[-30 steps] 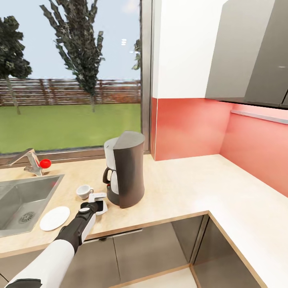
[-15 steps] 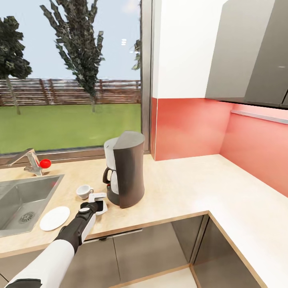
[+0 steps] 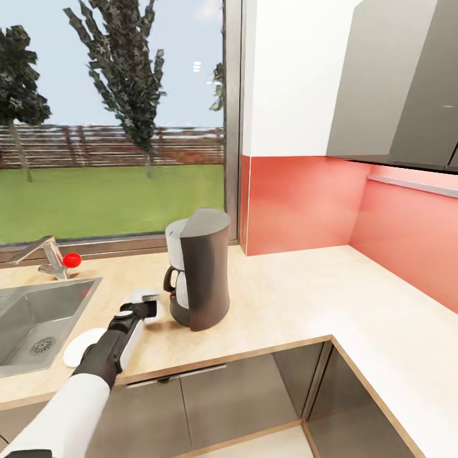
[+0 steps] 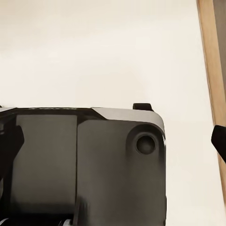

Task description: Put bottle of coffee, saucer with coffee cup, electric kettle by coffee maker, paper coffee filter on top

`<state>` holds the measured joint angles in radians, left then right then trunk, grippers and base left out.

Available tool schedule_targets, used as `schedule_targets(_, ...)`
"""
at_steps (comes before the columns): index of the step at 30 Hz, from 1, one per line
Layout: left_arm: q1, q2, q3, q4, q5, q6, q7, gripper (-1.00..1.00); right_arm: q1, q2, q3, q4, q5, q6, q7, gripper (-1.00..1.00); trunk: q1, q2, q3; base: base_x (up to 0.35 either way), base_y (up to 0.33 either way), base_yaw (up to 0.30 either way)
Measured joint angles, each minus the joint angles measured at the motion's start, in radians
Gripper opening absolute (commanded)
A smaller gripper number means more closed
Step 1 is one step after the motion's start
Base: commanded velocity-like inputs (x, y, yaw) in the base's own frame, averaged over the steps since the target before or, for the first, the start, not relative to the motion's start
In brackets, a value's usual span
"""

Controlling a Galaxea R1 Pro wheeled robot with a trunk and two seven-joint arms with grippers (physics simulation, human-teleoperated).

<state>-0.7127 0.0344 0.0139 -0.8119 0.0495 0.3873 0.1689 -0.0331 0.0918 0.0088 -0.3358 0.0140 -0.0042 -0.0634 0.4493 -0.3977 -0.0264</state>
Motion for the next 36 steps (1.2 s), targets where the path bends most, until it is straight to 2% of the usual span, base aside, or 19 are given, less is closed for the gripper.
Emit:
schedule_targets(2,-0.001,0.035,0.015,-0.099,-0.003,0.099,-0.002,-1.0,0.0,-0.001,0.0,0.0,0.0,0.0,0.0,1.0,0.0,0.0,0.0,0.0,0.0,0.0)
schedule_targets(6,-0.005,0.091,0.018,-0.142,-0.001,0.177,-0.003,-1.0,0.0,-0.001,0.0,0.0,0.0,0.0,0.0,1.0,0.0,0.0,0.0,0.0,0.0,0.0)
schedule_targets(7,-0.011,0.117,0.018,-0.149,-0.002,0.206,-0.005,-1.0,0.0,-0.001,0.001,0.0,0.0,0.0,0.0,1.0,0.0,0.0,0.0,0.0,0.0,0.0)
schedule_targets(9,-0.021,0.134,0.018,-0.152,0.001,0.218,-0.005,-1.0,0.0,0.0,0.001,0.0,0.0,0.0,0.001,1.0,0.0,0.0,0.0,0.0,0.0,0.0)
schedule_targets(11,-0.061,0.145,0.018,-0.153,0.001,0.243,-0.005,-1.0,0.0,-0.001,0.001,0.0,0.0,0.0,0.001,1.0,0.0,0.0,0.0,0.0,0.0,0.0)
schedule_targets(13,-0.122,0.15,0.017,-0.152,0.001,0.299,-0.006,-1.0,0.0,-0.001,0.0,0.0,0.0,0.0,0.001,1.0,0.0,0.0,0.0,0.0,0.0,0.0)
schedule_targets(14,-0.17,0.151,0.017,-0.15,0.002,0.334,-0.01,-1.0,0.0,-0.001,-0.001,0.0,0.0,0.0,0.001,1.0,0.0,0.0,0.0,0.0,0.0,0.0)
schedule_targets(15,-0.19,0.151,0.018,-0.147,0.002,0.343,-0.014,-1.0,0.0,-0.001,-0.001,0.0,0.0,0.0,0.001,1.0,0.0,0.0,0.0,0.0,0.0,0.0)
schedule_targets(17,-0.296,0.151,0.026,-0.126,0.011,0.378,-0.049,-1.0,0.0,-0.002,-0.001,0.0,0.0,0.0,0.002,1.0,0.0,0.0,0.0,0.0,0.0,0.0)
schedule_targets(18,-0.314,0.151,0.03,-0.119,0.015,0.386,-0.055,-1.0,0.0,-0.002,-0.001,0.0,0.0,0.0,0.002,1.0,0.0,0.0,0.0,0.0,0.0,0.0)
schedule_targets(22,-0.473,0.154,0.104,-0.052,0.05,0.529,-0.082,-1.0,0.0,-0.002,-0.001,0.0,-0.001,0.0,0.004,1.0,0.0,0.0,0.0,0.0,0.0,0.0)
schedule_targets(25,-0.565,0.157,0.143,-0.035,0.061,0.589,-0.086,-1.0,0.0,-0.002,-0.001,0.0,-0.001,0.0,0.004,1.0,0.0,0.0,0.0,0.0,0.0,0.0)
schedule_targets(26,-0.593,0.158,0.149,-0.03,0.063,0.601,-0.086,-1.0,0.0,-0.002,-0.001,0.0,-0.001,0.0,0.004,1.0,0.0,0.0,0.0,0.0,0.0,0.0)
schedule_targets(27,-0.675,0.162,0.157,0.04,0.082,0.622,-0.087,-1.0,0.0,-0.002,-0.001,0.0,-0.001,0.0,0.005,1.0,0.0,0.001,0.0,0.0,0.0,0.0)
schedule_targets(28,-0.706,0.164,0.158,0.073,0.091,0.625,-0.087,-1.0,0.0,-0.002,-0.001,0.0,-0.001,0.0,0.004,1.0,0.0,-0.001,0.0,0.0,0.0,0.0)
schedule_targets(30,-0.731,0.168,0.158,0.106,0.101,0.626,-0.087,-1.0,0.0,-0.002,-0.001,0.0,-0.001,0.0,0.004,1.0,0.0,0.0,0.0,0.0,0.0,0.0)
schedule_targets(33,-0.813,0.191,0.159,0.231,0.159,0.631,-0.092,-1.0,0.0,-0.002,-0.001,0.0,0.0,0.0,0.005,1.0,0.0,0.0,0.0,0.0,0.0,0.0)
schedule_targets(35,-0.863,0.207,0.157,0.309,0.219,0.632,-0.103,-1.0,0.0,-0.002,-0.001,0.0,0.0,0.0,0.005,1.0,0.0,0.0,0.0,0.0,0.0,0.0)
schedule_targets(36,-0.894,0.222,0.156,0.355,0.264,0.632,-0.111,-1.0,0.0,-0.002,-0.001,0.0,-0.001,0.0,0.005,1.0,0.0,0.0,0.0,0.0,0.0,0.0)
